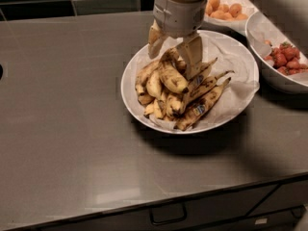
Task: Pick banana from white bowl
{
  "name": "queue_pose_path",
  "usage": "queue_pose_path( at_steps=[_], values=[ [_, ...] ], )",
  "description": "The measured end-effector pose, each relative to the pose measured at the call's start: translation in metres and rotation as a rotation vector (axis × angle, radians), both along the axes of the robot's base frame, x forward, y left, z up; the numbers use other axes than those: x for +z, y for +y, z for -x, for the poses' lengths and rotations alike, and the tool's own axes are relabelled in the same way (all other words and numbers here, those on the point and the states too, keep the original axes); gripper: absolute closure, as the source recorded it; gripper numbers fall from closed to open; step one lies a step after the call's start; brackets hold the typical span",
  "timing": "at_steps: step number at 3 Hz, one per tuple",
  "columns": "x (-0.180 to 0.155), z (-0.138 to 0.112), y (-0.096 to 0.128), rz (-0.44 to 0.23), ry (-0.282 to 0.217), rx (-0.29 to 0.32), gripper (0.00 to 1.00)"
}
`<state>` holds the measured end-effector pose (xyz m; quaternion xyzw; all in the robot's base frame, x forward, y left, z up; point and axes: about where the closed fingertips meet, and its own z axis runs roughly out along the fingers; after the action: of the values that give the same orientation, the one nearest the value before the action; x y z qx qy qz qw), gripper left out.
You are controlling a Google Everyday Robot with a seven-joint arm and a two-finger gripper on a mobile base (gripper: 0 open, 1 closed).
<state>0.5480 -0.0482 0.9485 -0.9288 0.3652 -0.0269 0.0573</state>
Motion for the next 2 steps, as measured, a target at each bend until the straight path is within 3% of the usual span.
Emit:
queue_pose_path(
  at_steps=[1,2],
  values=[
    [0.0053,0.0,0.0,0.0,0.0,0.0,0.49],
    [-0.0009,0.0,0.0,0.0,0.0,0.0,0.45]
  ],
)
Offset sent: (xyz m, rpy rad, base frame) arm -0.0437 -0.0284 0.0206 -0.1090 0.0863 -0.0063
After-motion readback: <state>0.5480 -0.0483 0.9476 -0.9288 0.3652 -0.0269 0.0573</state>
